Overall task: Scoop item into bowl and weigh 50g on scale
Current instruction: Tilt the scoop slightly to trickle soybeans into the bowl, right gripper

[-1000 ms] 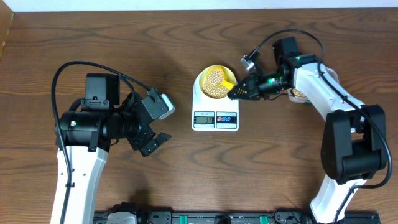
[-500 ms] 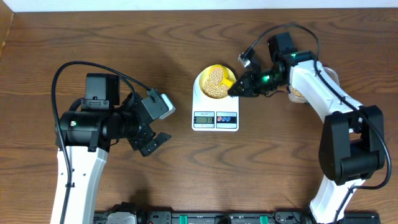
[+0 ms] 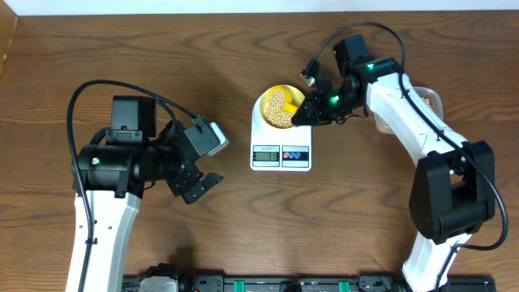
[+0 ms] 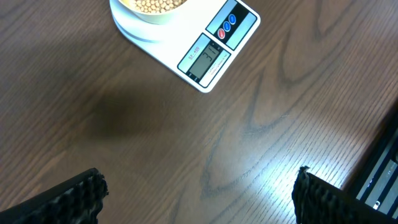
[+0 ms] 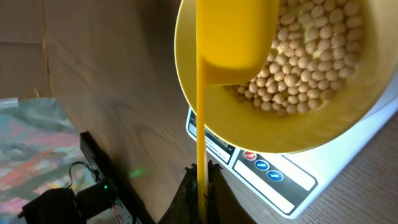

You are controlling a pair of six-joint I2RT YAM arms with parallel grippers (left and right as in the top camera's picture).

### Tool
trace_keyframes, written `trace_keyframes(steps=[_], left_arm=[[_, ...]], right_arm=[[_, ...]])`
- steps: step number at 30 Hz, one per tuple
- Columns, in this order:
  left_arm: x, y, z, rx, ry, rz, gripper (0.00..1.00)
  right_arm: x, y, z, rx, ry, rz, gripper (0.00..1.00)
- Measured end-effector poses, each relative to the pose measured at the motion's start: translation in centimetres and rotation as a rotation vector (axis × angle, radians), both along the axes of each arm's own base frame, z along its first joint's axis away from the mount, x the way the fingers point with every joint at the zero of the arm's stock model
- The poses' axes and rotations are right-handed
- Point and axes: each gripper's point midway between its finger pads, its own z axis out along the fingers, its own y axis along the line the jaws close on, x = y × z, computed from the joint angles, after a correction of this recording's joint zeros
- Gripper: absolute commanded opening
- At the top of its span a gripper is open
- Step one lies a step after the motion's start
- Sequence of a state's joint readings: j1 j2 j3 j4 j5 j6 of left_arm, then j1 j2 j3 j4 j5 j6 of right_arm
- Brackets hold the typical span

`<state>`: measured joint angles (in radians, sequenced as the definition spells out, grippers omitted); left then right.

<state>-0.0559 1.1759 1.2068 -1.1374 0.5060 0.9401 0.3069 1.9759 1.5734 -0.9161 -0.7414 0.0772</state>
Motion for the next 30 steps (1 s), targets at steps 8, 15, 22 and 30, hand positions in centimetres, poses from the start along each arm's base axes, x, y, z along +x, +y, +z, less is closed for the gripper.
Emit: trace_keyframes(steps=[8,15,22,30], left_arm=[[0.0,0.0,0.0,0.000,0.000,0.000,0.98],[0.0,0.0,0.0,0.000,0.000,0.000,0.98],[0.0,0.0,0.0,0.000,0.000,0.000,0.98],[0.0,0.0,0.0,0.000,0.000,0.000,0.98]], right_arm=[[0.2,-0.5,-0.2,-0.042,-0.004,-0.010,0.02],[-0.1,-1.0,-0.6,-0.075,0.010,-0.015,0.02],[-1.1,-1.4,-0.5,-0.122,0.017,0.001,0.01],[-1.1,-1.6,0.0,-0.158,-0.019,0.003,0.01]])
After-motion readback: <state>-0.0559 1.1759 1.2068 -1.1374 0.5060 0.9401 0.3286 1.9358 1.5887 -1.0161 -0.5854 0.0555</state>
